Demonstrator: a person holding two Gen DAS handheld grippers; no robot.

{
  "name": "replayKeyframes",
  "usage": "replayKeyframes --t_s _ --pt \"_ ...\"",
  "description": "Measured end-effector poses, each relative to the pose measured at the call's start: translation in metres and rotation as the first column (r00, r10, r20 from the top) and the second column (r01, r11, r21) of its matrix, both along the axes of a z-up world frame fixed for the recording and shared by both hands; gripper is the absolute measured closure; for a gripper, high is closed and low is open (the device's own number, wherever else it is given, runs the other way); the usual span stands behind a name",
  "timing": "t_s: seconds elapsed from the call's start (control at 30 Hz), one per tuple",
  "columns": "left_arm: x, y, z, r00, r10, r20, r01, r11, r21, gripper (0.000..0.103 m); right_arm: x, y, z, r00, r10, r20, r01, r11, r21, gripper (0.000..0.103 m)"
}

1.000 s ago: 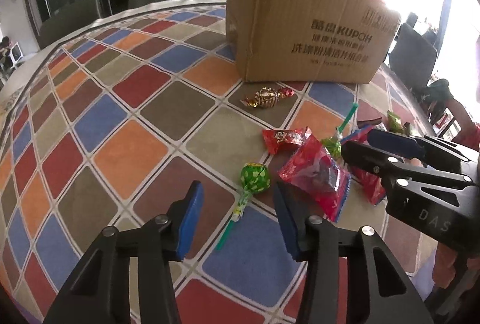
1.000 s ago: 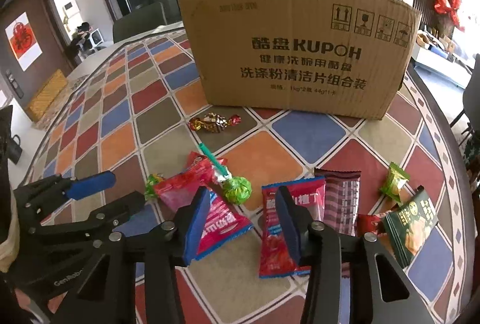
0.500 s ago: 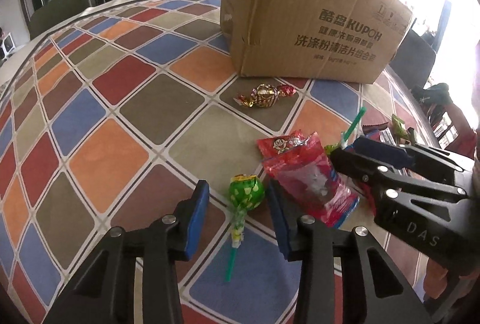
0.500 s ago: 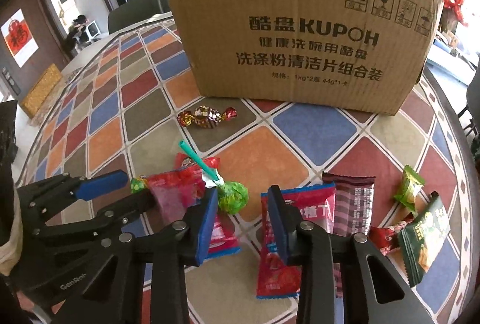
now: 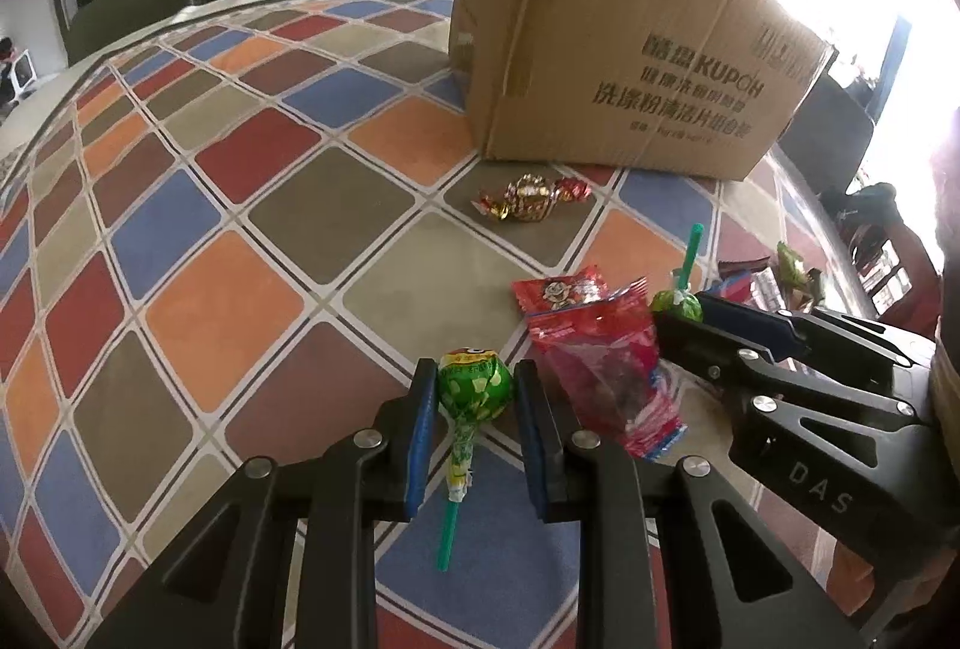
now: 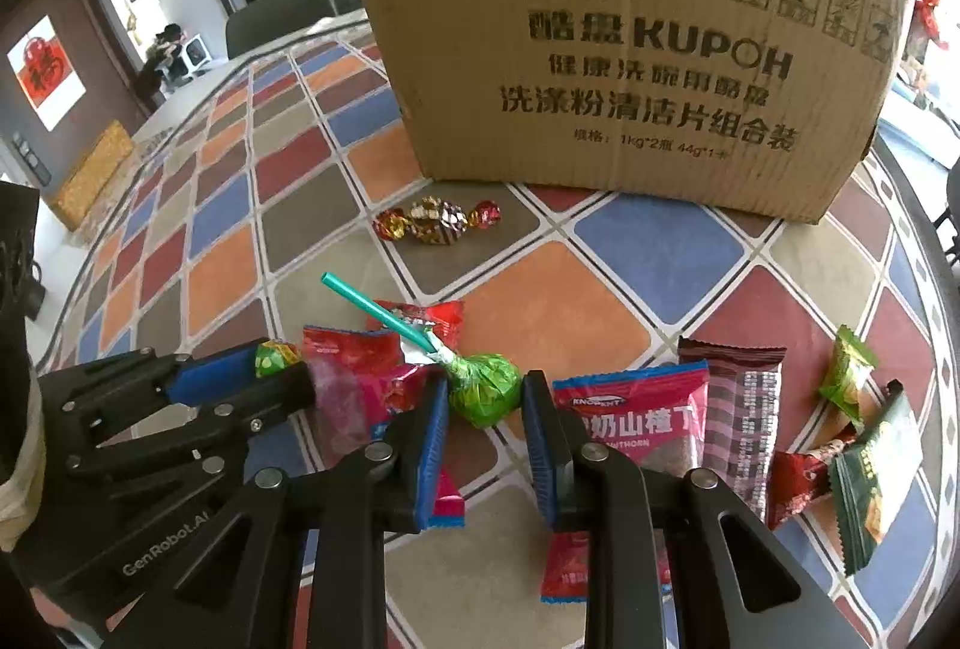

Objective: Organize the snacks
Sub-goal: 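Grasp a green lollipop with the left tool while the right tool grasps another green lollipop, then lift both lollipops and carry them over the cardboard box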

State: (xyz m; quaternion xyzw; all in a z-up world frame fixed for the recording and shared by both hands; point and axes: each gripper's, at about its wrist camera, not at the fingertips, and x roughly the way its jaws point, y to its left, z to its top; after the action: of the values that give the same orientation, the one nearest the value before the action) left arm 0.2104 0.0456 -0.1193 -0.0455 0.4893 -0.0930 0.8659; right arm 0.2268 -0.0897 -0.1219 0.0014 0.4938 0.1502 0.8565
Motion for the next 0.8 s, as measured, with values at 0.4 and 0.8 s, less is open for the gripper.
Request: replayKeyframes --t_s 0.4,0.8 --pt "-0.023 -0.007 0.056 0.992 0.001 0.127 0.002 1.000 -0.023 0.077 -0.025 -0.009 0.054 0.992 0.001 0.124 -0.005 0.999 0.035 0.077" --pt "-0.029 -0.022 0.119 0.960 -0.024 0.279 0.031 0.999 -0.020 0.077 -0.040 -0.027 0.115 0.960 -0.029 0.279 0.008 0.997 0.078 0.077"
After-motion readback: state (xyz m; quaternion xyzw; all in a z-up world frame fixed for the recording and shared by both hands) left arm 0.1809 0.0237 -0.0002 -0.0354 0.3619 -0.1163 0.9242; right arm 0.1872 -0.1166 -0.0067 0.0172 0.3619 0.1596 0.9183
